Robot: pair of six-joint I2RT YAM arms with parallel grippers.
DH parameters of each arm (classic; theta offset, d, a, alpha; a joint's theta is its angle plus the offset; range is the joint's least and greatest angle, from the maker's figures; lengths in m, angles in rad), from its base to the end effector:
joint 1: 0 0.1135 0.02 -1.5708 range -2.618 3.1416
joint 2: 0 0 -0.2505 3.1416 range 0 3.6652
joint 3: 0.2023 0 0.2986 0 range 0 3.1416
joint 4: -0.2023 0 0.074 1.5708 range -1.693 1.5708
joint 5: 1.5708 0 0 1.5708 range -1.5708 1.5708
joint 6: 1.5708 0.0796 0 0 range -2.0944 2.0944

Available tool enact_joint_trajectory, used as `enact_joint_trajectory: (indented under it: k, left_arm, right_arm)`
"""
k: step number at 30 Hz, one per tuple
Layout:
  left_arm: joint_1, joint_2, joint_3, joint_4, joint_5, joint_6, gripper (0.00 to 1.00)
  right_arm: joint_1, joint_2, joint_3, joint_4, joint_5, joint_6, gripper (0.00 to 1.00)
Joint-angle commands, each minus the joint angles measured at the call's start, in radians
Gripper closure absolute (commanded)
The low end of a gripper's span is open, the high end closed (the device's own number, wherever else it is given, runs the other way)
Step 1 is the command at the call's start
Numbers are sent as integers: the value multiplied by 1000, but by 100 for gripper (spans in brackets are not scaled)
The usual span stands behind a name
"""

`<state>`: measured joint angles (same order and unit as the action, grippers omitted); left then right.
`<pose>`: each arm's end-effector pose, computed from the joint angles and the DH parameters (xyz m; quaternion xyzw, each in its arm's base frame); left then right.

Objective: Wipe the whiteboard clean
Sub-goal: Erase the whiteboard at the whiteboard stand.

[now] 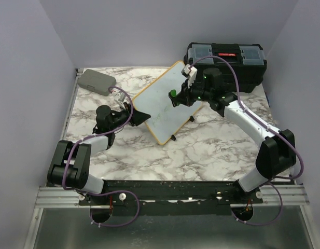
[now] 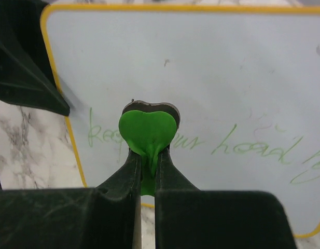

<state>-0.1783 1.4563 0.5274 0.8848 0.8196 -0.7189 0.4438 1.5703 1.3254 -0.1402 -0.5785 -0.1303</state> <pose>0.3270 -0.1180 0.1583 0.0885 0.7122 -0.5344 0.4465 0.3864 0.2319 0.2984 -0.3779 0.7173 0.3173 0.4920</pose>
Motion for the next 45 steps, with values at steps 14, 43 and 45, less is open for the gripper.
enact_joint_trajectory:
  k: [14, 43, 45]
  left_arm:
    - [-8, -62, -57, 217, -148, -174, 51]
    - [-9, -109, -99, 186, -309, -206, 78]
    - [-9, -114, -102, 181, -318, -206, 78]
  right_arm:
    - [34, 51, -64, 104, 177, 60, 99]
    - [280, 138, -69, 174, 279, -44, 99]
    - [294, 140, -73, 183, 301, -49, 99]
